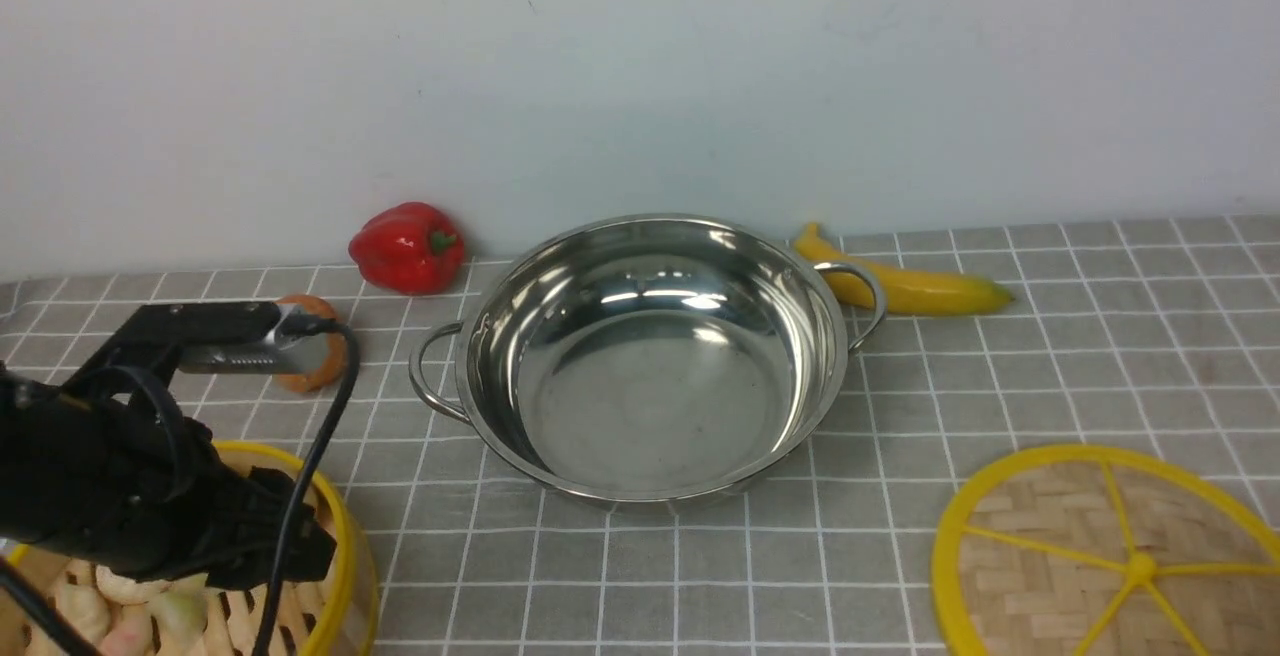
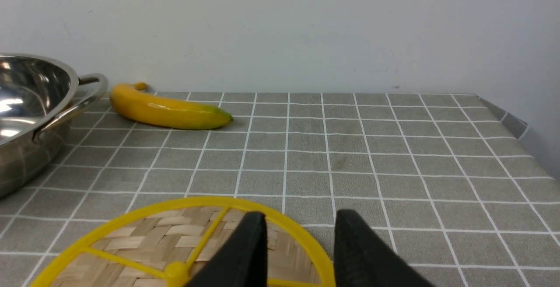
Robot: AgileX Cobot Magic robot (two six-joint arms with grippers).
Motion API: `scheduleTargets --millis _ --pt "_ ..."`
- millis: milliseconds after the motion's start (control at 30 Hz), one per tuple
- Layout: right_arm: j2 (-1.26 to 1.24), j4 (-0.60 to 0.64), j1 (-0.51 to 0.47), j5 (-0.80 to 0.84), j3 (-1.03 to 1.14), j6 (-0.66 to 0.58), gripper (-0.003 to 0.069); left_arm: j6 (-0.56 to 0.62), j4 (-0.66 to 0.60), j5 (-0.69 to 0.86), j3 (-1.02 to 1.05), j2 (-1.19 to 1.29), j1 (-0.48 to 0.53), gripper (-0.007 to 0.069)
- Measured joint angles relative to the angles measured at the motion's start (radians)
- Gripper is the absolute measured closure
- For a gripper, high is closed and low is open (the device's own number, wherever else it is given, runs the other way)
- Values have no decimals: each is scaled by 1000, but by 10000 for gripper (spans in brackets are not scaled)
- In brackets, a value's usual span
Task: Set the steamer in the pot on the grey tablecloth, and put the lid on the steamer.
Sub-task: 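Grasp the rim of the steamer basket holding the buns with the left gripper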
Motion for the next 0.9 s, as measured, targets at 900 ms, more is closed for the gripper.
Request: scheduleTargets --millis 900 --pt "0 0 0 0 0 0 416 -48 88 -182 -8 233 -116 260"
